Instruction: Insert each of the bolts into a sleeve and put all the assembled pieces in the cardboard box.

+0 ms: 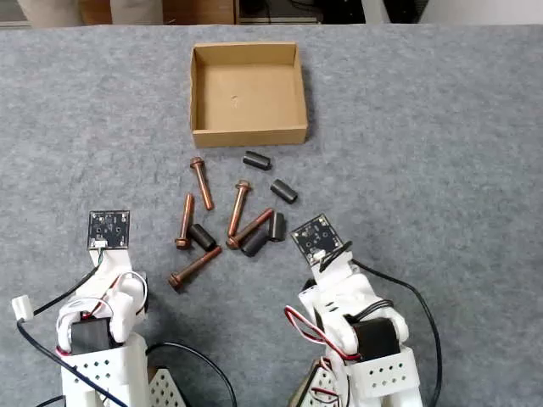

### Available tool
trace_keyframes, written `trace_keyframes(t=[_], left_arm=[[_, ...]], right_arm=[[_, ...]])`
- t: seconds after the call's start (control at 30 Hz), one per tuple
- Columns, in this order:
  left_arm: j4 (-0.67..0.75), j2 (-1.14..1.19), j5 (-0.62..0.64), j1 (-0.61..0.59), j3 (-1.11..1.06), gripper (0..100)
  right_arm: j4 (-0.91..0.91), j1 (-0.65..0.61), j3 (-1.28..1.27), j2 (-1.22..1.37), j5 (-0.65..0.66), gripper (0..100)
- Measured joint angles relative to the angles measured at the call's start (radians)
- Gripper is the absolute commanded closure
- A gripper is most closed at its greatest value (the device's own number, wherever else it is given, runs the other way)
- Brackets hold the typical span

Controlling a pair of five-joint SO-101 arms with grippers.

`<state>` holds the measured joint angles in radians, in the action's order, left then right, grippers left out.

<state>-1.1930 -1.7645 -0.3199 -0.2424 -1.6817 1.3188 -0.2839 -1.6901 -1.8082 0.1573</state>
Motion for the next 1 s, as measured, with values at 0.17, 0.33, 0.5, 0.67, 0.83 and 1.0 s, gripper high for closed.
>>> trace_keyframes(t=[0.17,0.33,0.5,0.67,0.83,1.0], left_arm=[[-0.002,0.000,0.000,0.000,0.000,98],[-0.066,0.000,0.000,0.000,0.000,98],[-0.072,0.000,0.000,-0.002,0.000,98],[-0.020,0.000,0.000,-0.074,0.000,98],[-0.005,0.000,0.000,-0.115,0.026,98],[-0.005,0.000,0.000,-0.115,0.143,98]], right_arm=[[0.000,0.000,0.000,0.000,0.000,99.7],[0.000,0.000,0.000,0.000,0.000,99.7],[0.000,0.000,0.000,0.000,0.000,99.7],[0.000,0.000,0.000,0.000,0.000,99.7],[0.000,0.000,0.000,0.000,0.000,99.7],[0.000,-0.023,0.000,0.000,0.000,99.7]])
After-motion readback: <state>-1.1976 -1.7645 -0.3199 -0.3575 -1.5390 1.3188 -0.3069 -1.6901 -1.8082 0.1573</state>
